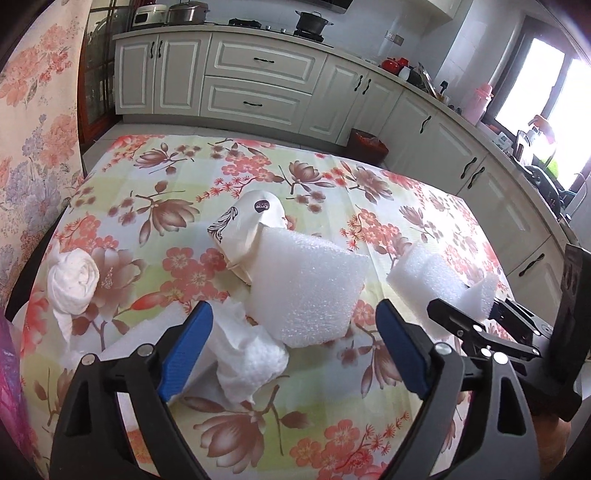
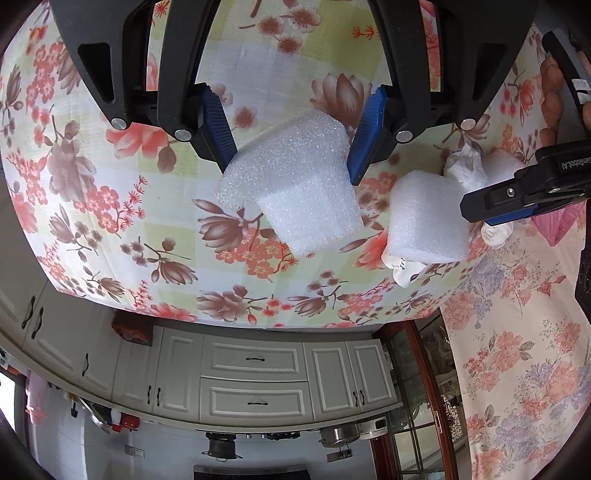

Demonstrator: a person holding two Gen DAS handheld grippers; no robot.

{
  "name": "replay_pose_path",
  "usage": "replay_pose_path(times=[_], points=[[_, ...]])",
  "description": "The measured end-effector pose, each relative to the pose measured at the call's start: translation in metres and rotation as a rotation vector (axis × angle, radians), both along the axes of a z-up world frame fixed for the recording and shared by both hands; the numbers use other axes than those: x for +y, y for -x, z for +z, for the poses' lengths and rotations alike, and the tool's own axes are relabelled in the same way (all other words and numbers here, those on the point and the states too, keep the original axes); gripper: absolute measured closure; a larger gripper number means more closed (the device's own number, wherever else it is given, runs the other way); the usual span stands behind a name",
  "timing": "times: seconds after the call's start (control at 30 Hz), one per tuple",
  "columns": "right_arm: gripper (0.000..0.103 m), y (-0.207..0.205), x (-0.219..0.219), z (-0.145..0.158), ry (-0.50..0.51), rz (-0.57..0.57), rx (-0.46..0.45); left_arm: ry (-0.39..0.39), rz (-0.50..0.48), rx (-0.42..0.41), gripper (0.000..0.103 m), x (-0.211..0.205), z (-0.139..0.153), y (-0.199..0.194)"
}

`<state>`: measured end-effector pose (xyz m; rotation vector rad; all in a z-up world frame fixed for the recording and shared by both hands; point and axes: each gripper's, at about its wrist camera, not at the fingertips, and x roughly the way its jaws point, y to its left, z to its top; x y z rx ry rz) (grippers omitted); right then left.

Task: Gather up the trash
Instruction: 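Grasp a white foam block with the right gripper while the left grasps another foam block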

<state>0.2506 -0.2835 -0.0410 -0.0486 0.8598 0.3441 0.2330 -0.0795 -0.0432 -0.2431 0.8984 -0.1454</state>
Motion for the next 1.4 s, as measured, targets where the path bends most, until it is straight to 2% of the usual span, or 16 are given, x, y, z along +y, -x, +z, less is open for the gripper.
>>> replay_pose_path(times=[0.33,0.4,0.43,0.47,0.67,0.8,0.93,1.13,1.4], points=[[0.046,0.003,-0.014,0.0,0.008,-0.025,0.005,-0.093,-0.002,0.02,0.013,-0.027,-0.016,-0.024],[0.046,0.003,-0.015,0.0,0.009,-0.029,0.004,-0.113,0.002,0.022,0.016,-0.029,-0.018,-0.026],[0.046,0.004,-0.015,0.001,0.01,-0.03,0.004,-0.116,-0.002,0.021,0.032,-0.029,-0.018,-0.026],[0.046,0.004,-0.015,0.001,0.01,-0.03,0.003,-0.115,-0.006,0.025,0.038,-0.029,-0.019,-0.027],[0.046,0.006,-0.013,0.004,0.004,-0.029,0.0,-0.064,-0.017,-0.014,0.038,-0.022,-0.004,-0.015],[0.046,0.009,-0.007,0.007,0.0,-0.02,-0.006,0.019,-0.028,-0.038,0.038,-0.015,0.011,-0.002],[0.046,0.012,-0.002,0.013,-0.002,-0.01,-0.017,0.049,-0.016,-0.066,0.038,-0.006,0.026,0.013],[0.046,0.019,0.009,0.024,-0.007,0.013,-0.038,0.062,0.025,-0.108,0.038,0.015,0.05,0.036],[0.046,0.028,0.032,0.039,-0.018,0.058,-0.058,0.044,0.156,-0.164,0.038,0.075,0.075,0.075]])
